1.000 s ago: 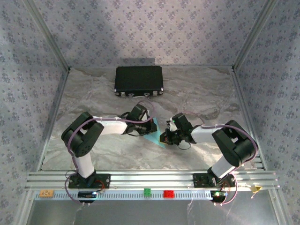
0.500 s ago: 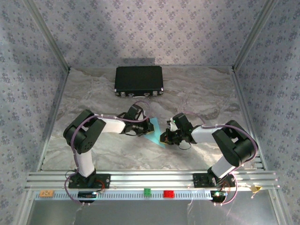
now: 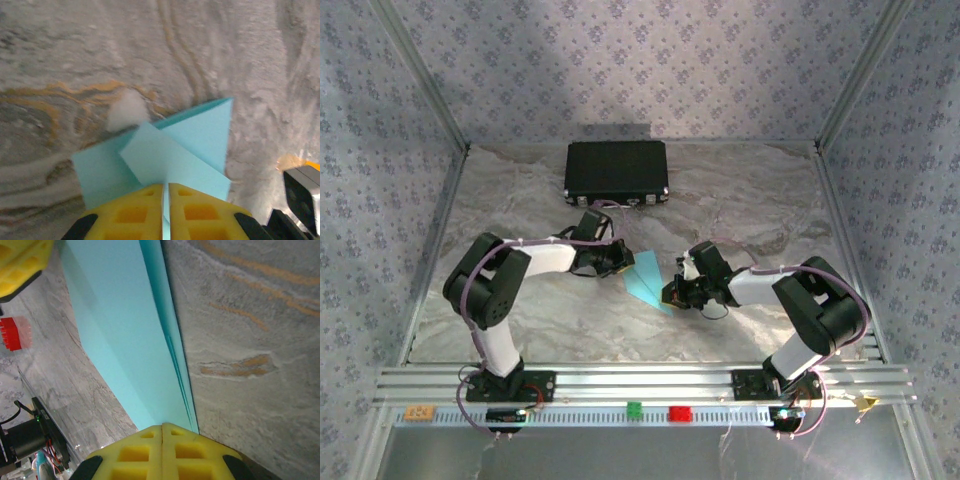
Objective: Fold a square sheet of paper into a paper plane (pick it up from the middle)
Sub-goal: Fourth fold the wing at the center of the table.
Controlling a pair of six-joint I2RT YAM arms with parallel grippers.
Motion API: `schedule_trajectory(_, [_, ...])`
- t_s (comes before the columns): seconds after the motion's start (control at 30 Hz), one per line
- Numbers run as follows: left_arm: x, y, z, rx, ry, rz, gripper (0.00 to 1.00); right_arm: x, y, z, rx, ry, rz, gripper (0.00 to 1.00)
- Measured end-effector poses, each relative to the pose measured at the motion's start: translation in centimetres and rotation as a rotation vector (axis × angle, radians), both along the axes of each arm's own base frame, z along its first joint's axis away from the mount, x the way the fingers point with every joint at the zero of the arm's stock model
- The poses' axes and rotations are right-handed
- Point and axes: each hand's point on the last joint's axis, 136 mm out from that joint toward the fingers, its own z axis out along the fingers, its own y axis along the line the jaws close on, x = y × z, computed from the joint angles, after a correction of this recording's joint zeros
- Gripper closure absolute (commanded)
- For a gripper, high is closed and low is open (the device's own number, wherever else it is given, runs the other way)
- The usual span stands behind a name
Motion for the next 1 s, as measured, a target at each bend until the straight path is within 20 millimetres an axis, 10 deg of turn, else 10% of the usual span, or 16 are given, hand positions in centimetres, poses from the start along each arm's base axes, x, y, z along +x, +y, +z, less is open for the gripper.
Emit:
schedule_trajectory(0.37, [-3.6, -4.3, -0.1, -0.017, -0.006, -0.124, 0.91, 0.0, 0.0, 0.0, 0.0, -0.001, 0.0, 1.0])
schedule_trajectory(1.0, [-3.9, -4.9, -1.6, -0.019, 0.023, -0.129, 0.95, -1.3, -0.6, 0.9, -0.027, -0.004, 0.011, 1.0])
